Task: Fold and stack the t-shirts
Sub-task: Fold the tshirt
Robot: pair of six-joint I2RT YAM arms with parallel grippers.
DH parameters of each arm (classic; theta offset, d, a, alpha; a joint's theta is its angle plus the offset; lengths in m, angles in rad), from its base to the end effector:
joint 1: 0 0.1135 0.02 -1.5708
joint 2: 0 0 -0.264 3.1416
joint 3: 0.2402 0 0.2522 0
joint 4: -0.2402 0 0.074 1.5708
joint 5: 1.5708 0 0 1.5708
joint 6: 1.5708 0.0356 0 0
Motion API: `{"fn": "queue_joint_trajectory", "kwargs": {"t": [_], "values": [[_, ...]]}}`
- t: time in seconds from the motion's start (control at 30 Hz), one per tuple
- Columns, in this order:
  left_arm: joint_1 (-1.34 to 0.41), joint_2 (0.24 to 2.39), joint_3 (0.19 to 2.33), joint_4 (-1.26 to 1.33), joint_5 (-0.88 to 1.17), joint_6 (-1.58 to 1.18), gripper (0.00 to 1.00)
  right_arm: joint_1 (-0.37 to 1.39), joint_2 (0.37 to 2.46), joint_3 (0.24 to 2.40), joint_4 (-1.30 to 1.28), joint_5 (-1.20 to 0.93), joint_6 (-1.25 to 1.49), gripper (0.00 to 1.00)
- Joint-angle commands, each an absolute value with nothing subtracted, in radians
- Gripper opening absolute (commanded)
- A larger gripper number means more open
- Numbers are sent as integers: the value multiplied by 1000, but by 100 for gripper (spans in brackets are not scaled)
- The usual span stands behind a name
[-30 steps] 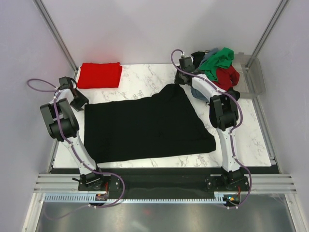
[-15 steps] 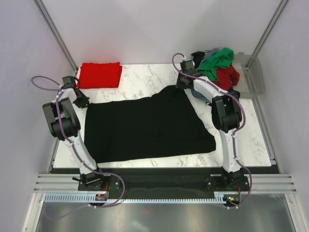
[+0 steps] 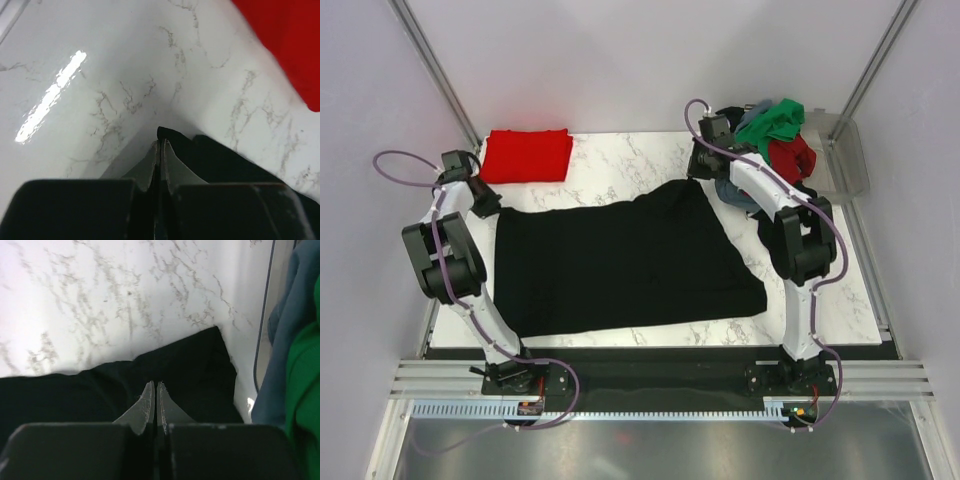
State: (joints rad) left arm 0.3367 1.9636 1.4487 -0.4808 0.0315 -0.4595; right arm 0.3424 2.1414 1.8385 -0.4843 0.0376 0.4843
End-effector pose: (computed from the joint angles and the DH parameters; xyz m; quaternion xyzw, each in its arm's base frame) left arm 0.4000 0.1388 0.1970 -0.3676 0.8856 -0.0325 0.2821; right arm 0.4636 0.1638 0.2423 0.0727 0.9212 0.1374 0.3566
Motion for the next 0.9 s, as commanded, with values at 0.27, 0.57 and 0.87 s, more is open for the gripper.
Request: {"fn": "queue_joint_trajectory", "kwargs": {"t": [0.27, 0.57, 0.87], "values": [[351, 1620, 1252, -500, 44, -479, 2, 428, 1796, 1562, -584, 43, 574, 0], [393, 1442, 1071, -497, 43, -462, 2, 440, 1498, 1287, -617, 86, 609, 0], [433, 1342, 953, -485, -29, -454, 2, 469, 1269, 1063, -661, 77, 641, 0]]}}
